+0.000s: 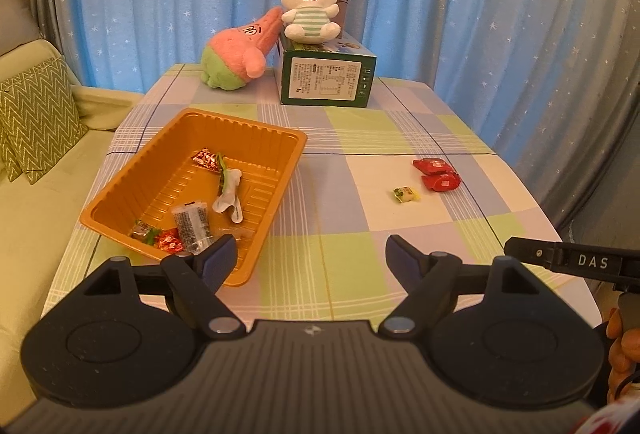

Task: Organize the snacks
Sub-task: 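Move both tools back toward the remaining candies on the table, then grasp the yellow-green candy with the left gripper while the right grasps a red candy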

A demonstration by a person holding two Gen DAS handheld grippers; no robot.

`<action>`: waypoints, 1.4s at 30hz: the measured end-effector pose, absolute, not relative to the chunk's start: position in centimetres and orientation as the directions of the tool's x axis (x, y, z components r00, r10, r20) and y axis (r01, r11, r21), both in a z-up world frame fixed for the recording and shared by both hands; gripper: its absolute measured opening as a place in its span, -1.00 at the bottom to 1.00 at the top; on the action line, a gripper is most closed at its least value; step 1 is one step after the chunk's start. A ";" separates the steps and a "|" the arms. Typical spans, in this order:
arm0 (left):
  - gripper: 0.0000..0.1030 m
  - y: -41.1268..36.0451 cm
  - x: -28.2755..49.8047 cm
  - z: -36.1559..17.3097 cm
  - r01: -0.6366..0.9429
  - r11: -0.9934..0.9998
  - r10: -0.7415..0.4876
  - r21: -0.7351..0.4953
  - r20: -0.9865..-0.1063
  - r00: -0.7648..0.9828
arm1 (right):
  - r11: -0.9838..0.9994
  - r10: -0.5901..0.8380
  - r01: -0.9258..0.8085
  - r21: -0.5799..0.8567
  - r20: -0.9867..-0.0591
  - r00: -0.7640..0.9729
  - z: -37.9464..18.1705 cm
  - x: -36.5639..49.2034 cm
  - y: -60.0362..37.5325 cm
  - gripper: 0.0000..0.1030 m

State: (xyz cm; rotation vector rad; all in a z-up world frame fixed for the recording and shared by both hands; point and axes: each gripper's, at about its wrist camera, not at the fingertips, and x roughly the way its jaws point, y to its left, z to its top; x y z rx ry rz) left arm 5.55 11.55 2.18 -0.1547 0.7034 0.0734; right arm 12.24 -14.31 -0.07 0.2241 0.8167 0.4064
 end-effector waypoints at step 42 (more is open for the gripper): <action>0.56 3.8 21.9 -6.8 0.125 0.983 -0.181 -0.132 -0.702 0.689 | 0.951 0.299 -0.132 0.281 -0.717 0.629 -8.3 24.3 -20.4 0.14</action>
